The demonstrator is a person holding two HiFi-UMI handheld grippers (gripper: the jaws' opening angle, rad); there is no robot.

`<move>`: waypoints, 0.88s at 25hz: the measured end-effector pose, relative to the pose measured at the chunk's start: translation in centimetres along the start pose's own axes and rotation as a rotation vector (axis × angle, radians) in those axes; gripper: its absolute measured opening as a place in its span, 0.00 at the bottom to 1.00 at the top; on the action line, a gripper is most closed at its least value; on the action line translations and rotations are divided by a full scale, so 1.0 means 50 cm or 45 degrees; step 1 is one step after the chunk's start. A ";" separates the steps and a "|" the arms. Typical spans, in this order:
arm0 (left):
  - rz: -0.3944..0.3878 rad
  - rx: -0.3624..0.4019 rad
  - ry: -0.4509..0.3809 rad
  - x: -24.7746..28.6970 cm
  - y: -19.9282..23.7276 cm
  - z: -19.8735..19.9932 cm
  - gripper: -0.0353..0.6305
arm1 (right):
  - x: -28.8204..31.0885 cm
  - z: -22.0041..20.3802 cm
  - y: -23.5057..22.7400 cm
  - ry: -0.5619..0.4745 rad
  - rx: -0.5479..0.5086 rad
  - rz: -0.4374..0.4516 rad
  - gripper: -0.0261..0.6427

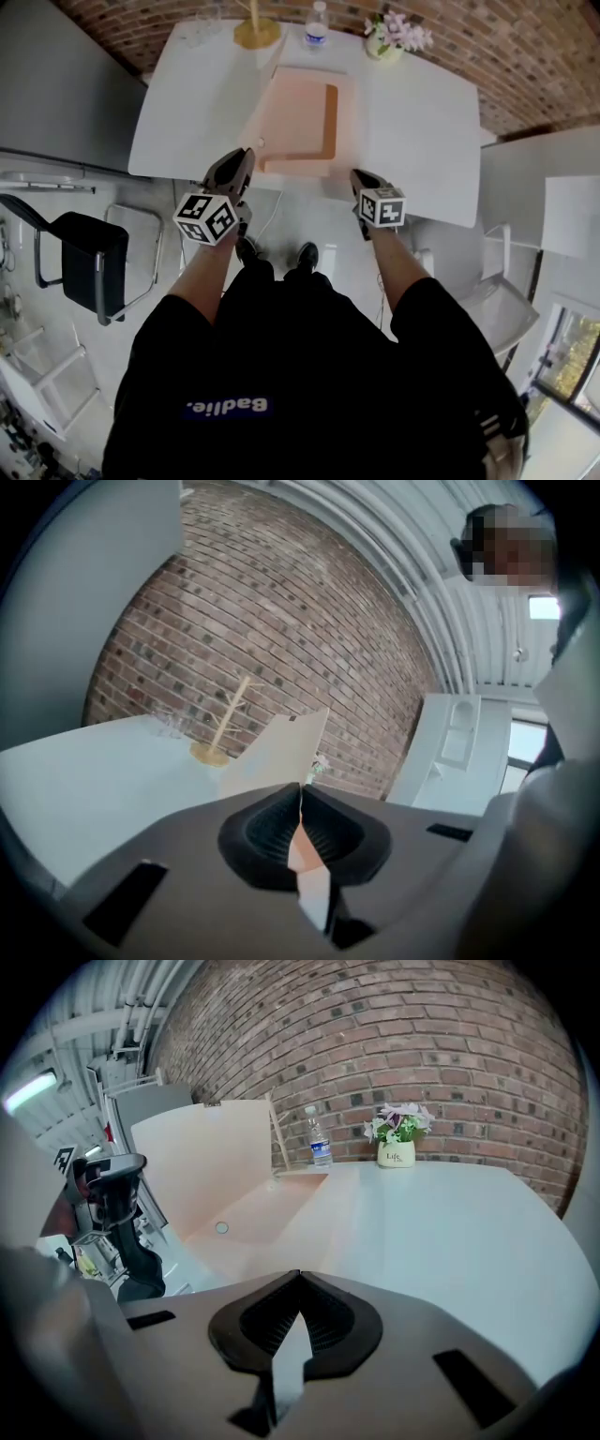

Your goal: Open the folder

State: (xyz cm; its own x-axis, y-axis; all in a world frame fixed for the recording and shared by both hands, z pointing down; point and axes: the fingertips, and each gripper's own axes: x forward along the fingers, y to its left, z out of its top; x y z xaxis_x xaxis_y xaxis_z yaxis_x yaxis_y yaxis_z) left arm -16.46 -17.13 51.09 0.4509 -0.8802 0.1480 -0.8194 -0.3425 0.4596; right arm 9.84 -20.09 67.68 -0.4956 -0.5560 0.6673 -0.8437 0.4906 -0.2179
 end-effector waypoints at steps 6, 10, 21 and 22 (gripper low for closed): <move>0.166 -0.302 -0.146 -0.074 0.124 0.016 0.06 | 0.001 0.002 0.001 0.011 -0.017 -0.026 0.08; 0.262 -0.415 -0.194 -0.112 0.198 0.007 0.06 | -0.001 0.002 0.003 0.019 -0.026 -0.045 0.08; 0.472 -0.713 -0.223 -0.160 0.365 -0.075 0.06 | -0.001 0.007 -0.001 0.049 -0.035 -0.117 0.08; 0.485 -0.744 -0.223 -0.162 0.378 -0.086 0.06 | -0.001 0.007 -0.001 0.054 -0.036 -0.124 0.08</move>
State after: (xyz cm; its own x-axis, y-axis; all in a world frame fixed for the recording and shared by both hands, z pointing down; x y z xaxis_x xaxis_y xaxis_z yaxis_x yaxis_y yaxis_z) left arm -34.05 -15.05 62.34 0.0674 -0.9601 0.2713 -0.5631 0.1879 0.8047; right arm 9.84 -20.30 67.40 -0.4015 -0.5736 0.7139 -0.8812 0.4543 -0.1306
